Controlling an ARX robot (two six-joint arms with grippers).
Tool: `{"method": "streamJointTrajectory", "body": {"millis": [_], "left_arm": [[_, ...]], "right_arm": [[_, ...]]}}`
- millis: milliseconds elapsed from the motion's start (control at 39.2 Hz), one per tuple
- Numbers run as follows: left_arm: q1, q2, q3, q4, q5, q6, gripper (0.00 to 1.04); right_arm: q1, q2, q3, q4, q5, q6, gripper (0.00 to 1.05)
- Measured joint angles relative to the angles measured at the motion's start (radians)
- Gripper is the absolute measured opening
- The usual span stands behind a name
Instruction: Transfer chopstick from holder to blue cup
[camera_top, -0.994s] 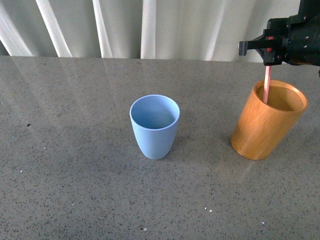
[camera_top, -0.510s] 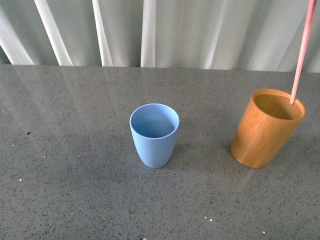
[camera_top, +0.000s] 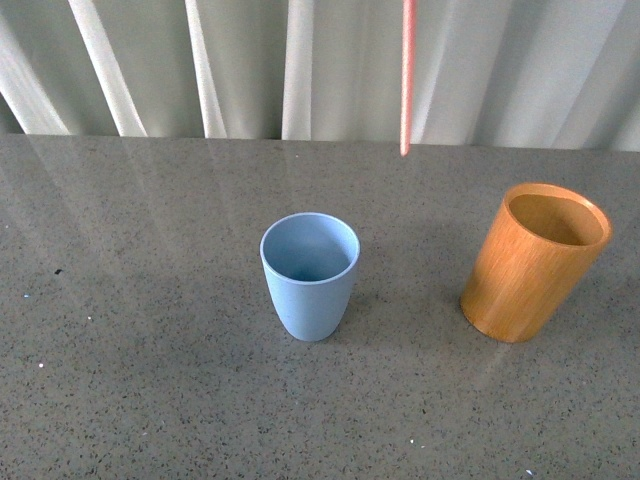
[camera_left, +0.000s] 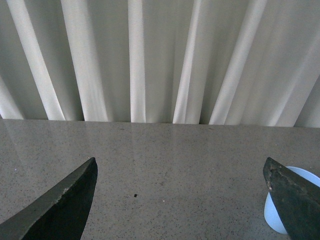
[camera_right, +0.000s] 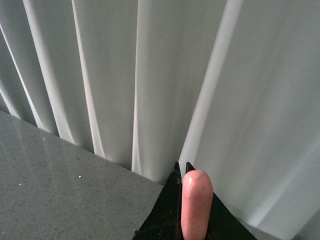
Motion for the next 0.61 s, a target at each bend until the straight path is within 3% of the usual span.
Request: {"method": "streamJointTrajectory", "body": {"millis": [255, 611], "left_arm": [[0.0, 0.0, 0.0, 0.0, 0.0, 0.0, 0.98], [0.0, 0.0, 0.0, 0.0, 0.0, 0.0, 0.98]], "right_arm": [[0.065, 0.141, 0.035, 0.06, -0.03, 0.114, 0.01], [0.092, 0.218, 0.085, 0.063, -0.06, 0.125, 0.01]]}}
